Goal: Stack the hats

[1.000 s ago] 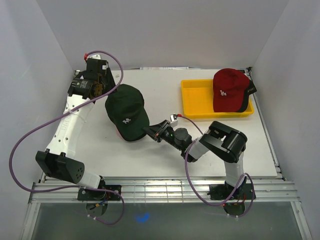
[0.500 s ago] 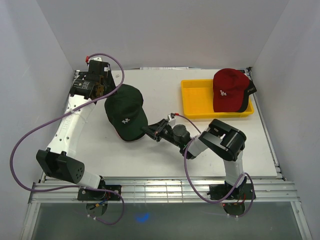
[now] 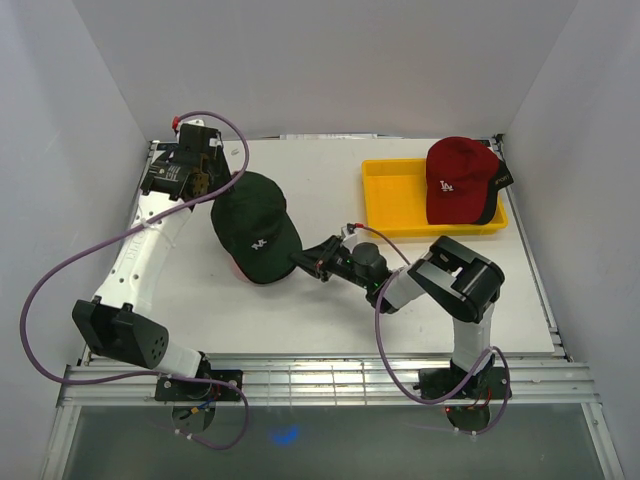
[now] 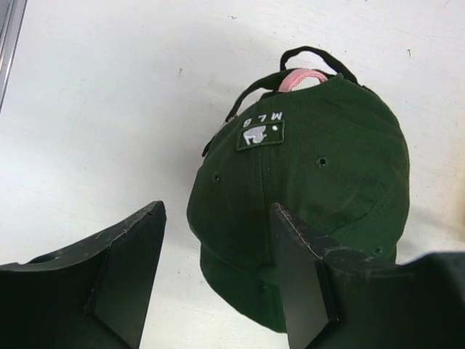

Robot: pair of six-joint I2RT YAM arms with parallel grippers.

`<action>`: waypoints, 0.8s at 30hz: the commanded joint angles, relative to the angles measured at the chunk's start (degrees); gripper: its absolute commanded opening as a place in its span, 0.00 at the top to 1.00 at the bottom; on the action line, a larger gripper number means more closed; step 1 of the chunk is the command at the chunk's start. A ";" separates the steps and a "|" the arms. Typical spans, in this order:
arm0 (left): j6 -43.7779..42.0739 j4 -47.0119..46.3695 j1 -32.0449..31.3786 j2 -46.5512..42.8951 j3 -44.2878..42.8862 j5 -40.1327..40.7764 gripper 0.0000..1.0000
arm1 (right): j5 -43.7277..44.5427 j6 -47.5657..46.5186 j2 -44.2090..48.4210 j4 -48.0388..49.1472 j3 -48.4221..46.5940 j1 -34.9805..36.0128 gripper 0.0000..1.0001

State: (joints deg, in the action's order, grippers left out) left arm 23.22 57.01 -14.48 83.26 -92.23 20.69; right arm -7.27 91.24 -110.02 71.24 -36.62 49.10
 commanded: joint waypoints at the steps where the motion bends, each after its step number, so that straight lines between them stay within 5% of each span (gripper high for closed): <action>1: 0.42 0.29 -0.37 -3.19 0.73 1.46 0.30 | -2.84 -2.38 -0.47 -15.96 4.53 -2.25 0.92; 8: 1.21 0.81 -0.29 -3.99 1.52 1.81 0.30 | -8.72 -9.14 -0.72 -21.75 2.53 -5.77 0.92; 24: 2.09 2.93 -0.29 -5.92 2.14 3.13 0.30 | -15.41 -32.52 -3.10 -55.42 -17.87 -13.42 0.90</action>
State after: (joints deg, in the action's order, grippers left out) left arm 24.77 59.18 -14.50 80.03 -90.41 22.61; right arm -26.72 66.11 -109.78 36.71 -55.13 37.19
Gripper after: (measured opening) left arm 0.703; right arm 0.157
